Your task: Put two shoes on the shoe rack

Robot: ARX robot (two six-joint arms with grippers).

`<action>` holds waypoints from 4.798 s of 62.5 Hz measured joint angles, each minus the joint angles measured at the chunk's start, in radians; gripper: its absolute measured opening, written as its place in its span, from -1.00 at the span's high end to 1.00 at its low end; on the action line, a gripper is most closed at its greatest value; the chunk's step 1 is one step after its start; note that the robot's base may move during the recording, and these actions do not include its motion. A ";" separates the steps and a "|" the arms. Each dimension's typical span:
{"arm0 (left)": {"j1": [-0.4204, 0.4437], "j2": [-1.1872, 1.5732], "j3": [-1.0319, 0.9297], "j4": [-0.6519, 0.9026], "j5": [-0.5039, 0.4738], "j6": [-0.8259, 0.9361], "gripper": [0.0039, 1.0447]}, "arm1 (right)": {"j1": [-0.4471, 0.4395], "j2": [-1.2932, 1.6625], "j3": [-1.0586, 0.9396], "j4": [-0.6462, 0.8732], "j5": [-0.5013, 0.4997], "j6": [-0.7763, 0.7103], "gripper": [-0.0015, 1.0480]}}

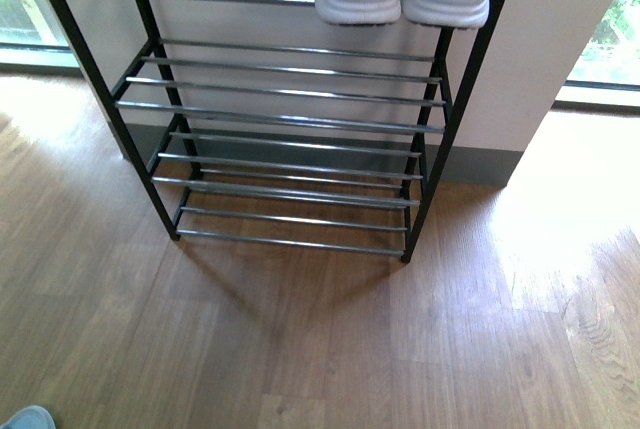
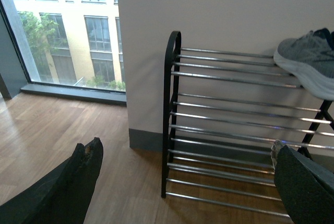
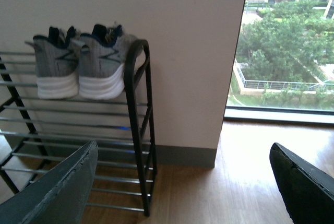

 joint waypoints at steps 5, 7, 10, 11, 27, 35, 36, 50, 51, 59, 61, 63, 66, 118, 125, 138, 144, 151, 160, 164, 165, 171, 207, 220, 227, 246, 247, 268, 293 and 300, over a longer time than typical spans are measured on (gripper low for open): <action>0.000 0.000 0.000 0.000 0.000 0.000 -0.83 | 0.000 0.000 0.000 0.000 0.000 0.000 -0.82; 0.000 0.000 0.000 0.000 0.000 0.000 -0.83 | 0.000 0.000 0.000 0.000 0.000 0.000 -0.82; 0.000 0.000 0.000 0.000 0.000 0.000 -0.83 | 0.000 0.000 0.000 0.000 0.000 0.000 -0.82; 0.000 0.000 0.000 0.000 0.000 0.000 -0.83 | 0.000 0.000 0.000 0.000 0.000 0.000 -0.82; 0.000 0.000 0.000 0.000 0.000 0.000 -0.83 | 0.000 0.000 0.000 0.000 0.000 0.000 -0.82; 0.000 0.000 0.000 0.000 0.000 0.000 -0.83 | 0.000 0.000 0.000 0.000 0.000 0.000 -0.82; 0.000 0.000 0.000 0.000 0.000 0.000 -0.83 | 0.000 0.000 0.000 0.000 0.000 0.000 -0.82; 0.000 0.000 0.000 0.000 0.000 0.000 -0.83 | 0.000 0.000 0.000 0.000 0.000 0.000 -0.82; 0.000 0.000 0.000 0.000 0.000 0.000 -0.83 | 0.000 0.000 0.000 0.000 0.000 0.000 -0.82; 0.000 0.000 0.000 0.000 0.000 0.000 -0.83 | 0.000 0.000 0.000 0.000 0.000 0.000 -0.82; 0.000 0.000 0.000 0.000 0.000 0.000 -0.83 | 0.000 0.000 0.000 0.000 0.000 0.000 -0.82; 0.000 0.000 0.000 0.000 0.000 0.000 -0.83 | 0.000 0.000 0.000 0.000 0.000 0.000 -0.82; 0.000 0.000 0.000 0.000 0.000 0.000 -0.83 | 0.000 0.000 0.000 0.000 0.000 0.000 -0.82; 0.000 0.000 0.000 0.000 0.001 0.000 -0.83 | 0.000 -0.002 0.000 -0.001 0.003 0.000 -0.82; 0.000 0.000 0.000 0.000 0.000 0.000 -0.83 | 0.000 -0.002 0.000 -0.002 0.000 0.000 -0.82; 0.002 0.000 0.000 0.000 -0.011 0.000 -0.83 | 0.000 0.000 0.000 -0.002 -0.009 0.000 -0.82; -0.001 0.000 0.000 0.000 0.004 0.000 -0.83 | -0.001 -0.001 0.000 -0.002 0.004 0.000 -0.82; 0.000 0.000 0.000 0.000 0.000 0.000 -0.83 | -0.001 -0.002 0.000 -0.002 0.001 0.000 -0.82; 0.000 0.000 0.000 0.000 0.000 0.000 -0.83 | -0.001 -0.001 0.000 -0.002 0.000 0.000 -0.82; 0.000 0.000 0.000 0.000 0.000 0.000 -0.83 | -0.001 -0.001 0.000 -0.002 0.000 0.000 -0.82; 0.000 0.000 0.000 0.000 0.000 0.000 -0.83 | -0.001 -0.001 0.000 -0.002 -0.001 0.000 -0.82; 0.000 0.000 0.000 0.000 0.000 0.000 -0.83 | -0.001 -0.001 0.000 -0.002 0.000 0.000 -0.82; 0.000 0.000 0.000 0.000 0.000 0.000 -0.83 | -0.001 -0.001 0.000 -0.002 0.000 0.000 -0.82; 0.000 0.000 0.000 0.000 0.000 0.000 -0.83 | -0.001 -0.002 0.000 -0.002 0.000 0.000 -0.82; 0.000 0.000 0.000 0.000 0.000 0.000 -0.83 | -0.001 -0.002 0.000 -0.002 0.000 0.000 -0.82; 0.001 0.000 0.000 0.000 0.002 0.000 -0.83 | 0.000 -0.002 0.000 -0.002 0.003 0.000 -0.82; 0.001 0.000 0.000 0.000 0.002 0.000 -0.83 | 0.000 -0.002 0.000 -0.002 0.003 0.000 -0.82; 0.000 0.000 0.000 0.000 -0.003 0.000 -0.83 | -0.001 -0.002 0.000 -0.002 -0.005 0.000 -0.82; 0.000 0.000 0.000 0.000 -0.002 0.000 -0.83 | -0.001 -0.002 0.000 -0.002 -0.001 0.000 -0.82; 0.000 0.000 0.000 0.000 -0.002 0.000 -0.83 | -0.001 -0.002 0.000 -0.002 -0.001 0.000 -0.82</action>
